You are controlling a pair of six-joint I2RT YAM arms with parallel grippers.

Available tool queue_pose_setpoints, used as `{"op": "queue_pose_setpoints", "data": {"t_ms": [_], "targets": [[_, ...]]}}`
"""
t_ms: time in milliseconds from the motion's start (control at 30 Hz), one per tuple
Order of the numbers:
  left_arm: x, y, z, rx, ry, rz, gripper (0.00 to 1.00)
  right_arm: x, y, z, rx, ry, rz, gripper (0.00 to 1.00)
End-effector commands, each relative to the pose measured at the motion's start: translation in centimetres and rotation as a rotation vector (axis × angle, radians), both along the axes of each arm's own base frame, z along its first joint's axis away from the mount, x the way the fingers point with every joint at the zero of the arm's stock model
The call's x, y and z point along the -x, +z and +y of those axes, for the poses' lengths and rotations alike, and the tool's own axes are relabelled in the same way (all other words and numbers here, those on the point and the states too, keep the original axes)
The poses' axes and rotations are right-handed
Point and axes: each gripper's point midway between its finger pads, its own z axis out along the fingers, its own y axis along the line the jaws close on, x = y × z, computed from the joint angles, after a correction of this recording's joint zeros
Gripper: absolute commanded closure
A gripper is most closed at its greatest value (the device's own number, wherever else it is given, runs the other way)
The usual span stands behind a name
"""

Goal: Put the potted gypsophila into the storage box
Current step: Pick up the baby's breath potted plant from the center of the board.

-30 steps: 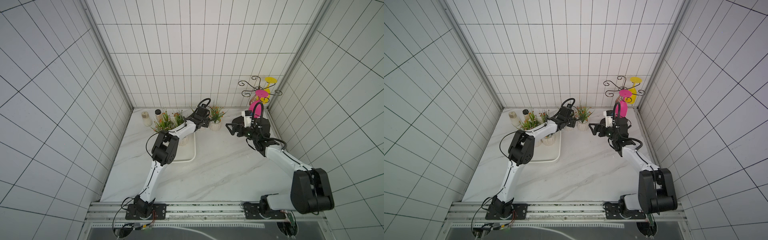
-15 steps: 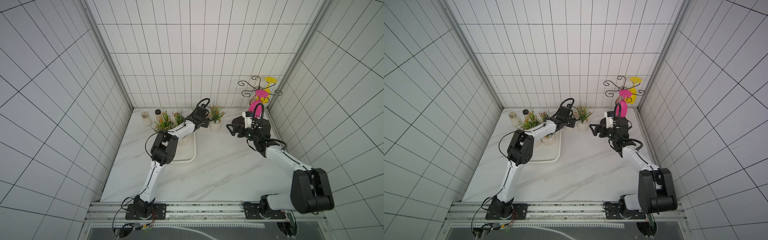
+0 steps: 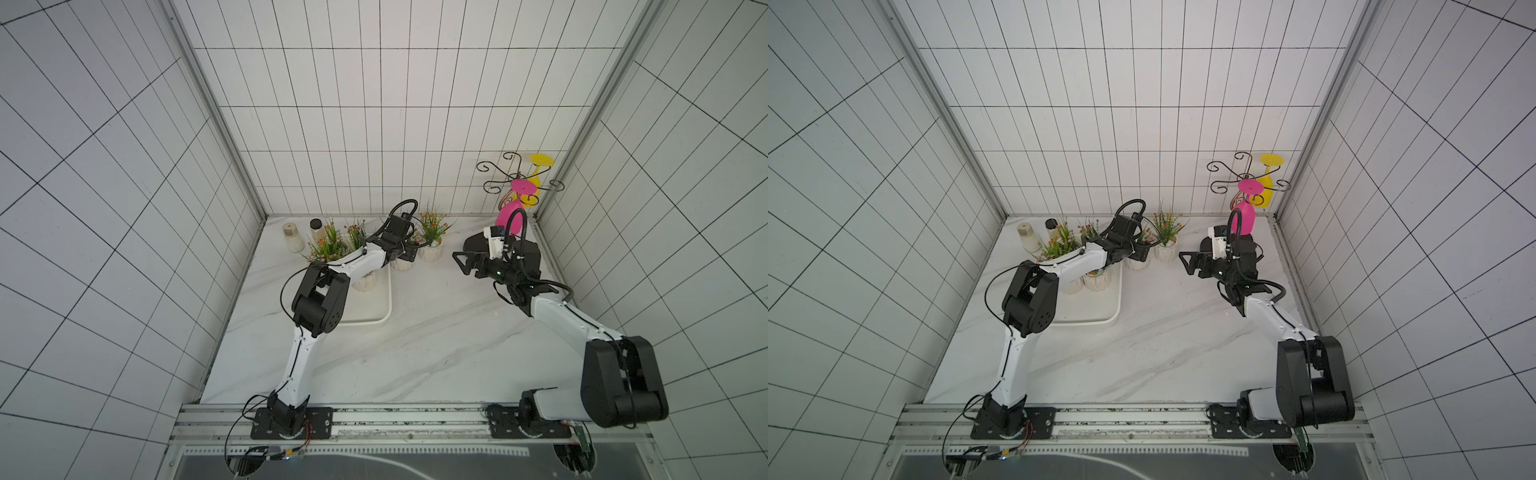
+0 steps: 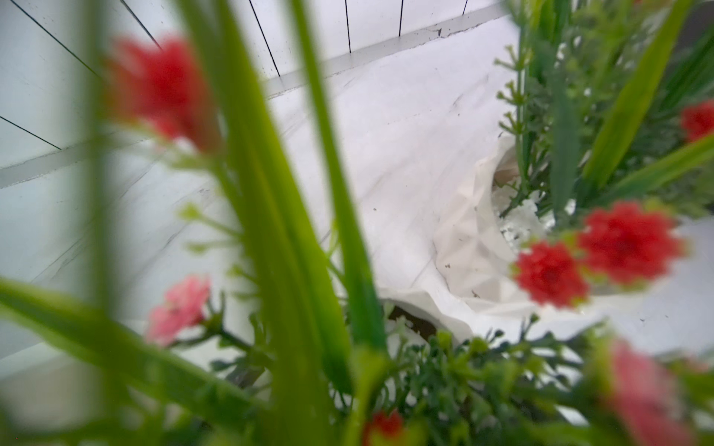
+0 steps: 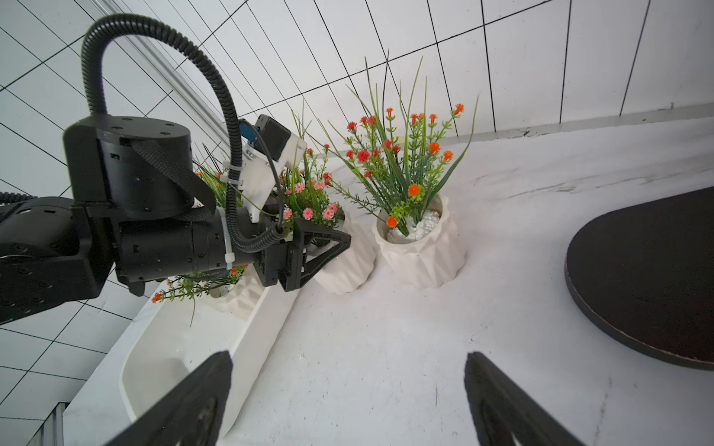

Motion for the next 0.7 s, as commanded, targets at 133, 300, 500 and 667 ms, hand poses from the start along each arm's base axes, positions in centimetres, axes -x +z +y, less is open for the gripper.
{"op": "queue_pose_setpoints", "data": {"t_ms": [133, 300, 500, 667], "targets": [[1.5, 8.0, -0.7, 0.138, -0.051, -0.142, 0.46, 1.5, -0.8, -0.4, 0.0, 0.015, -0.003, 0.05], [3.1, 9.5, -0.5, 0.17, -0.074, -0.149, 0.47, 1.8, -1.1, -0.5, -0.002, 0.016, 0.003, 0.05], [4.9, 11.5, -0.5, 0.219, -0.106, -0.158, 0.49, 2.2, -0.8, -0.4, -0.008, 0.027, -0.004, 0.05], [6.3, 13.6, -0.5, 0.255, -0.137, -0.174, 0.5, 3.3, -0.6, -0.2, -0.003, 0.061, -0.025, 0.06]]}}
